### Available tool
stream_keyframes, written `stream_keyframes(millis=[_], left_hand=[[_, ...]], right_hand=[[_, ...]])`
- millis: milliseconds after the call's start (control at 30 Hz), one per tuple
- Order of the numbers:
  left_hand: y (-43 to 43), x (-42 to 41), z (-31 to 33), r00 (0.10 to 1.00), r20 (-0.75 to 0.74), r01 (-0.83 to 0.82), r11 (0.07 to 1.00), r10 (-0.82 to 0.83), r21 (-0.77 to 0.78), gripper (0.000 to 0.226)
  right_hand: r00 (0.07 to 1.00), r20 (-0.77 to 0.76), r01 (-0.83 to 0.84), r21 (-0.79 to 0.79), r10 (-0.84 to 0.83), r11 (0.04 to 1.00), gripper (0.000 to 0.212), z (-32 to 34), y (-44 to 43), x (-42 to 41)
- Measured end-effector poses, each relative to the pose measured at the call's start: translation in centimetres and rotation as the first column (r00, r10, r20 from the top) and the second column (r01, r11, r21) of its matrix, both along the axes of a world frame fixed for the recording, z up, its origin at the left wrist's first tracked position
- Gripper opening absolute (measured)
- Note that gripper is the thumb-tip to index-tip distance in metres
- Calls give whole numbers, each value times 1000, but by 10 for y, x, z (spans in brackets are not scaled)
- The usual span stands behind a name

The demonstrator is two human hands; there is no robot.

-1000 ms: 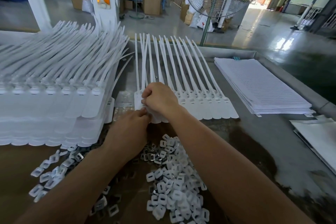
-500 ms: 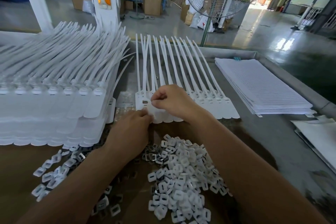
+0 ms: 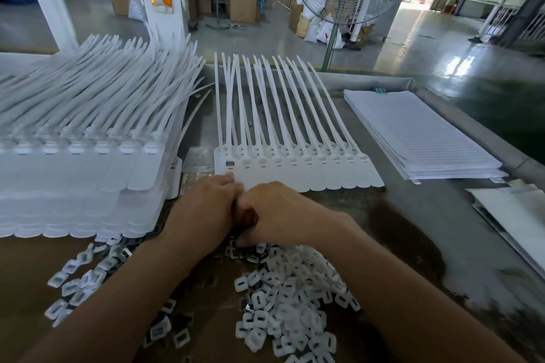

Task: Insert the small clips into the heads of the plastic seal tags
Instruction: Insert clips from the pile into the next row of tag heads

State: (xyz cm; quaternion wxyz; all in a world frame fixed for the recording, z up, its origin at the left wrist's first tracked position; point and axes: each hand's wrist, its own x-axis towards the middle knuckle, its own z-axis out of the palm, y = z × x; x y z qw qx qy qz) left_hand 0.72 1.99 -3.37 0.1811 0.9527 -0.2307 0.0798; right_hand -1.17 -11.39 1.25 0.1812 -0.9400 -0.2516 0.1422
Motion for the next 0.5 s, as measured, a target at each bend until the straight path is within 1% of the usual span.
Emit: stream_keyframes(millis=[167,267,333,400,500], left_hand=[[0,0,1,1000,-4,1,1000,-1,-1,24],[-2,-1,2,999,-27,-23,1000,23,17,34],[-1,-2,2,999,-42,-24,1000,25,18,36],[-1,-2,3,999,-41,-24,1000,25,11,37],[-1,-4,3,998,-36,-42,999,42,1,41]], right_hand=[[1000,4,-3,31,3,1000,17,-2,-3,-1],[1000,-18,-1,4,1,1000,16,-2,-5,0],[1000,-20,8,12,-7,1000,12,-3,-5,0],[999,-17,37,64,-36,997,8,-3,-7,0],[993,-37,114,172,-110,978,21,-1,-11,1]])
